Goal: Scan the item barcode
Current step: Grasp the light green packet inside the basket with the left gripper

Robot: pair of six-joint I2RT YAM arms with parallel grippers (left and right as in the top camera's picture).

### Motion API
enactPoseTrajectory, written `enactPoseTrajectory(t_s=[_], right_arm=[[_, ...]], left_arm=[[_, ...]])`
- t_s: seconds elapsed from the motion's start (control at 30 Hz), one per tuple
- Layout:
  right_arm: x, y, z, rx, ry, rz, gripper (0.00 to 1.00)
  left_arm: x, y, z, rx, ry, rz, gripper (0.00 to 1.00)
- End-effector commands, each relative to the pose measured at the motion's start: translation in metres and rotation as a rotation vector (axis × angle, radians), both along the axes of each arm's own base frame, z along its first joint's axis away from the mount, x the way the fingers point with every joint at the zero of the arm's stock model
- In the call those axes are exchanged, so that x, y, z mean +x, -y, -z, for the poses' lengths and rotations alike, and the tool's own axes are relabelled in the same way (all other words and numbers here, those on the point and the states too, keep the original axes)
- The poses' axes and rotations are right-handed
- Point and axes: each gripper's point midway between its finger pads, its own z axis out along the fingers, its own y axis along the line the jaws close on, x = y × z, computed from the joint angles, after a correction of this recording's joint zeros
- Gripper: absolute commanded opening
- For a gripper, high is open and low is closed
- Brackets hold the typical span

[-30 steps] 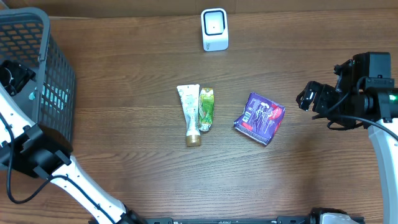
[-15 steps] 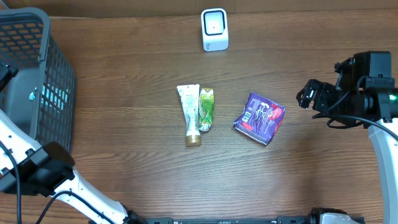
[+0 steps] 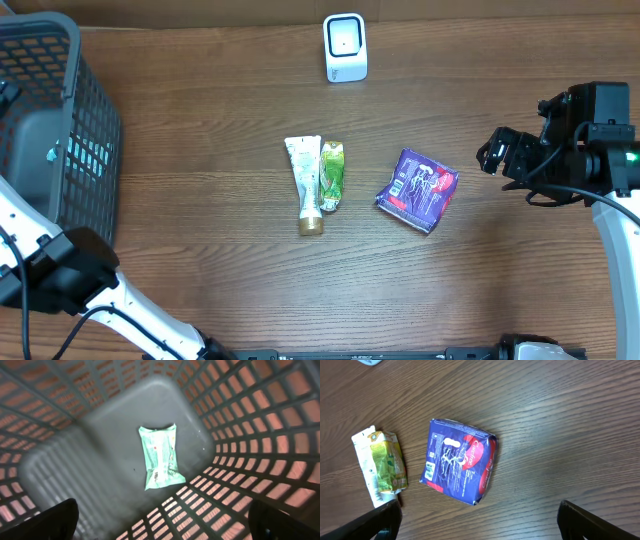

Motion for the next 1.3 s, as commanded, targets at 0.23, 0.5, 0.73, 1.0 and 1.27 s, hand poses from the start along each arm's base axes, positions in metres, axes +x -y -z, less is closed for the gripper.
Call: enactPoseTrajectory(t_s=[0.23,0.5,0.73,1.0,1.27], right_arm=[[0.000,-0.001,-0.003,0.005,0.008,-0.007,1.00],[-0.004,-0.004,-0.002,0.027,-0.012,-0.012,1.00],[-0.007,-0.008,-0.001,0.044,-0.023,-0.019,1.00],[-0.010,-0.008,0.000,0.045,-0.033,-0.018,1.00],[-0.010,-0.008,0.000,0.046,-0.035,-0.019,1.00]], left_arm=[[0.020,-0.002,0.120,-0.215,-0.181,-0.049,1.00],[0.030,0.007,0.190,-0.301,-0.294,-0.027,0.97],[0.045,0.015,0.224,-0.314,-0.323,0.004,0.96],[0.048,0.017,0.242,-0.302,-0.349,0.009,0.95],[0.039,0.024,0.284,-0.330,-0.399,0.010,0.89]])
